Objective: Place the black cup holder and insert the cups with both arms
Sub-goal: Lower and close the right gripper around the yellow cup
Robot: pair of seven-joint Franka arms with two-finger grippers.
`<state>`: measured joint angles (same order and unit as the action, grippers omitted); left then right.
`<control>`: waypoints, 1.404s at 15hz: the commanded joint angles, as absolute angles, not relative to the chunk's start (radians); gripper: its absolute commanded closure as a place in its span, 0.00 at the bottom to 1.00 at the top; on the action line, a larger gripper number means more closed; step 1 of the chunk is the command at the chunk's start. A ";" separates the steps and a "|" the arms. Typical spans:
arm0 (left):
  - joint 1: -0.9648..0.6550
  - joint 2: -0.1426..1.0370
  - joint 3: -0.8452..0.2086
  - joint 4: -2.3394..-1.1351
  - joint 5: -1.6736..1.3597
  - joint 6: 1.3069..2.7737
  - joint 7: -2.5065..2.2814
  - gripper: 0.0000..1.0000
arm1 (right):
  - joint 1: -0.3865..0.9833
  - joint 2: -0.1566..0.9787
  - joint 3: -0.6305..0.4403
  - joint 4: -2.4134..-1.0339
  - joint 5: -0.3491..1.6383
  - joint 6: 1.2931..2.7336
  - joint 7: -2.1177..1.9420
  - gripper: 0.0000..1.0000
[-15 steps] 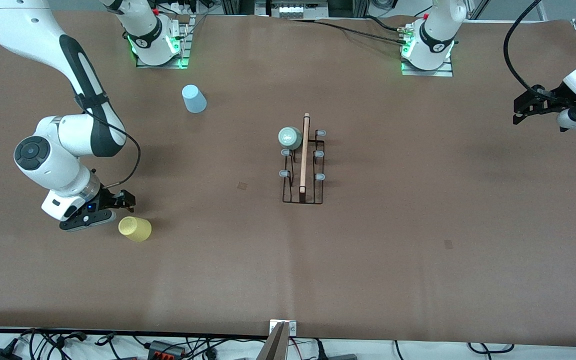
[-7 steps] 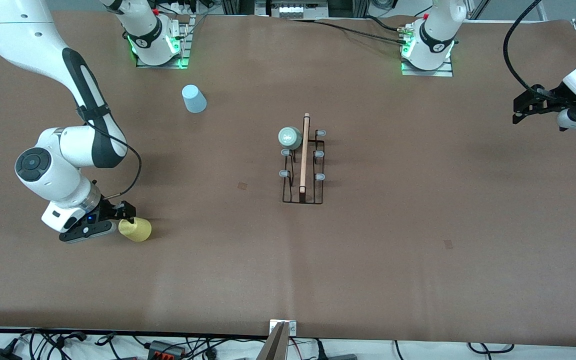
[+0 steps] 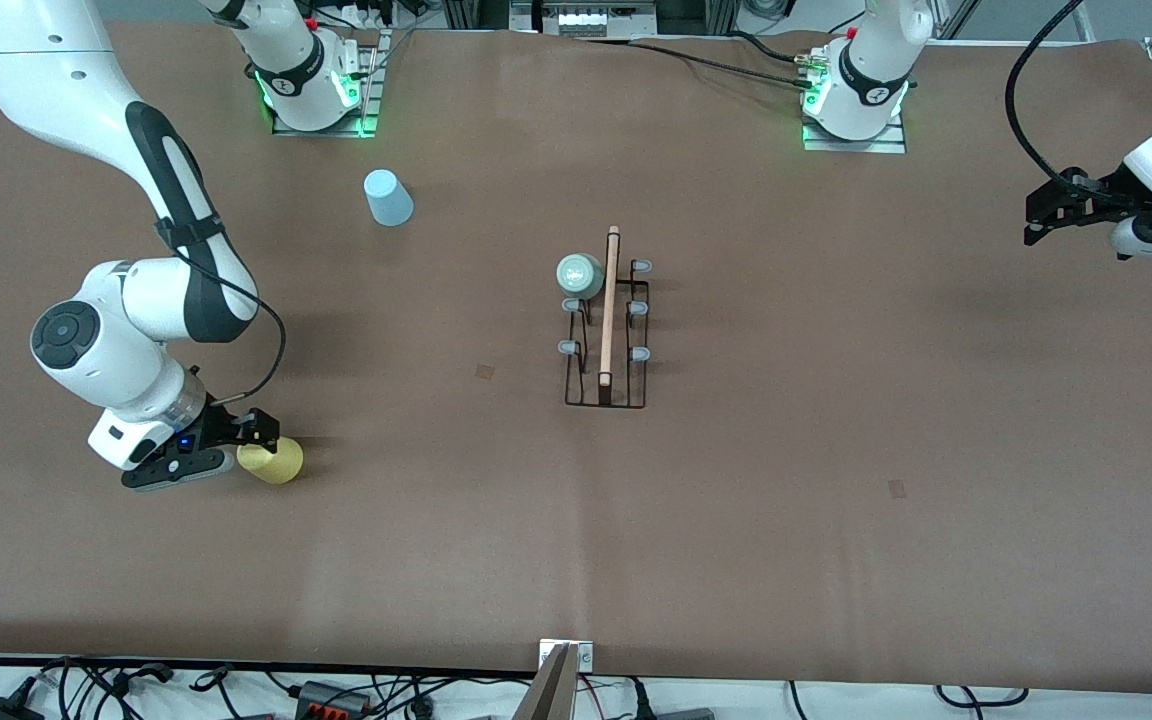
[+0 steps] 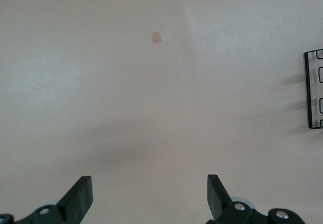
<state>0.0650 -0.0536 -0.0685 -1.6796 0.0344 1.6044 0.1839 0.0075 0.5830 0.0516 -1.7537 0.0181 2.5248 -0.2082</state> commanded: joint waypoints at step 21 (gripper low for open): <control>0.064 -0.057 -0.058 -1.680 0.018 1.583 0.206 0.00 | 0.009 0.617 0.049 -1.733 0.038 2.520 -0.233 0.80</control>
